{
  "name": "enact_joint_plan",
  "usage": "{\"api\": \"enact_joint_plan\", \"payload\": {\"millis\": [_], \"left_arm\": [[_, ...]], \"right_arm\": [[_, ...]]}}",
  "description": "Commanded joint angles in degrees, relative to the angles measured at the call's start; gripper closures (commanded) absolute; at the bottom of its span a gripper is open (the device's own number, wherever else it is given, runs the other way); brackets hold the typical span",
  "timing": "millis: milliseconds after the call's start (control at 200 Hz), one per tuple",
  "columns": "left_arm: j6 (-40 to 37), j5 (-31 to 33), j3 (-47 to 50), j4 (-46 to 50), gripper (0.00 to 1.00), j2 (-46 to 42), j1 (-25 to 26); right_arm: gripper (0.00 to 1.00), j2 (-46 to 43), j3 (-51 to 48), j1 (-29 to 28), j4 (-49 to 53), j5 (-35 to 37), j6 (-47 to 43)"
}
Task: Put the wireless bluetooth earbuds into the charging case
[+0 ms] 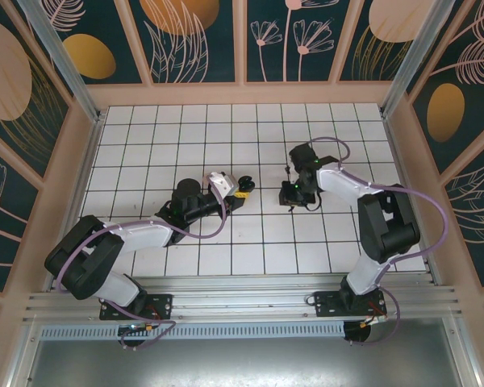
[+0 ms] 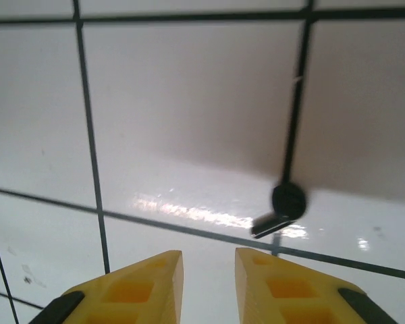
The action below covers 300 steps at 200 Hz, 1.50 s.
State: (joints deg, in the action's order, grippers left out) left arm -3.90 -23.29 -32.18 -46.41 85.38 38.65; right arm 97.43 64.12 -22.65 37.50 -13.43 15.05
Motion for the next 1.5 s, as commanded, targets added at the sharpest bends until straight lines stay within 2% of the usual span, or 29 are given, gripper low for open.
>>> {"api": "enact_joint_plan", "payload": {"millis": [0,145,380,726,1086,1271,1496], "left_arm": [[-0.9,0.1,-0.2,-0.5,0.91,-1.4,0.1],[-1.0,0.1,-0.4,-0.4,0.91,-1.2,0.1],[-1.0,0.3,-0.3,-0.3,0.91,-1.3,0.2],[-1.2,0.2,-1.0,0.1,0.91,-0.4,0.2],[-1.3,0.1,-1.7,0.4,0.91,0.3,0.2],[-1.5,0.2,-1.7,0.6,0.91,0.0,0.1],[-1.3,0.0,-1.7,0.5,0.91,0.1,0.2]], "right_arm": [[0.71,-0.8,2.2,2.4,4.0,3.8,4.0],[0.67,2.3,3.2,3.3,4.3,4.6,4.3],[0.66,6.8,4.0,3.2,2.2,3.0,4.4],[0.72,8.8,3.8,2.7,0.1,1.8,4.0],[0.72,8.9,4.2,1.5,-3.5,-3.0,3.3],[0.67,7.5,5.3,1.1,-0.7,1.8,3.4],[0.66,6.9,6.2,0.7,3.2,4.9,1.8]]}}
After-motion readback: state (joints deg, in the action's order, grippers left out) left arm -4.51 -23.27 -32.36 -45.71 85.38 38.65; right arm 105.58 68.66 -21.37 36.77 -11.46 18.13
